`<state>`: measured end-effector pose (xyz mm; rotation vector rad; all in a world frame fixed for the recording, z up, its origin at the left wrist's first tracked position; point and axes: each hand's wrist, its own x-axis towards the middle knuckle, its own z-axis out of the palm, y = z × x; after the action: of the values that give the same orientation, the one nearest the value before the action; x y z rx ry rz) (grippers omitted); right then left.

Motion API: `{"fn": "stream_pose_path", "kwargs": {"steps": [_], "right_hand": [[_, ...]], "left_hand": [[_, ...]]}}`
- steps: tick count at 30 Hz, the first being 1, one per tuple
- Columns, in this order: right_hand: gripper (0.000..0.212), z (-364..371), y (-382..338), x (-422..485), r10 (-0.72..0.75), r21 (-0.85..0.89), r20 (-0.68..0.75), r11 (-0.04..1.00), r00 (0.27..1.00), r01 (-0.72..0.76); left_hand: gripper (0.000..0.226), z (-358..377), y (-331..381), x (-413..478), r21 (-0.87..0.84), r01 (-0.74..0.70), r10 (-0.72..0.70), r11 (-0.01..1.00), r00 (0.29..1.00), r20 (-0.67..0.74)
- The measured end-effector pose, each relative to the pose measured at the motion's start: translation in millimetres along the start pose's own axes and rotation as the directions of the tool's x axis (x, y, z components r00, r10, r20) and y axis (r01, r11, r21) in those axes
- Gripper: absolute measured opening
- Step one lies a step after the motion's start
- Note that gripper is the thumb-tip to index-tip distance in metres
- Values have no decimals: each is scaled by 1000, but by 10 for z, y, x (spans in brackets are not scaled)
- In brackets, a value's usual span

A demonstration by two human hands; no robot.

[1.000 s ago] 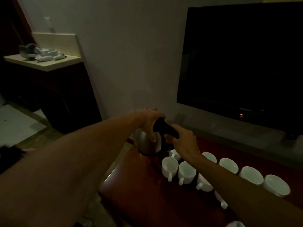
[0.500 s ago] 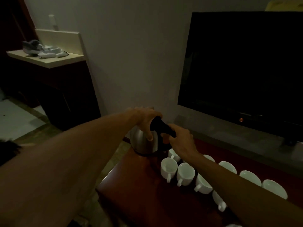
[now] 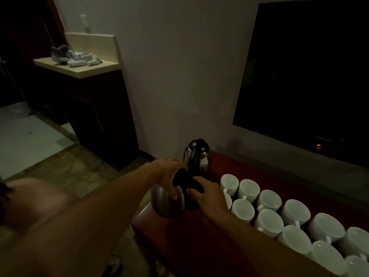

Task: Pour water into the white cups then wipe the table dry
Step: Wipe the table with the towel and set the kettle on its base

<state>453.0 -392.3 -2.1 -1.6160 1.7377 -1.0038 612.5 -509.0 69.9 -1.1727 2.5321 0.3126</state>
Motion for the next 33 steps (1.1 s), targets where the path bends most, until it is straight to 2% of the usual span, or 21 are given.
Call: {"fn": "stream_pose_path", "kwargs": {"steps": [8, 12, 17, 20, 24, 27, 30, 33], "right_hand": [[31, 337, 349, -6, 130, -73, 2, 989, 991, -130], [32, 454, 463, 23, 173, -79, 4, 982, 985, -172], [32, 540, 519, 44, 182, -123, -18, 975, 983, -183], [34, 529, 500, 92, 184, -168, 1, 969, 983, -181], [38, 502, 478, 110, 182, -197, 24, 965, 983, -174], [44, 433, 482, 68, 181, -201, 17, 964, 983, -174], [49, 287, 511, -13, 178, -182, -35, 966, 983, -181], [50, 32, 532, -139, 164, -161, -170, 968, 972, -191]], "left_hand": [[107, 438, -115, 346, 21, -44, 42, 999, 993, 108], [104, 586, -167, 500, 17, -78, 75, 997, 989, 129], [109, 679, -245, 616, 21, -100, 96, 995, 986, 139], [112, 703, -262, 614, 63, -105, 96, 992, 987, 132], [114, 750, -297, 539, 37, -87, 81, 996, 987, 137], [115, 663, -292, 474, 91, -93, 83, 992, 991, 109], [115, 465, -224, 458, 169, -102, 88, 980, 992, 89], [113, 296, -38, 477, 193, -108, 100, 975, 994, 46]]}}
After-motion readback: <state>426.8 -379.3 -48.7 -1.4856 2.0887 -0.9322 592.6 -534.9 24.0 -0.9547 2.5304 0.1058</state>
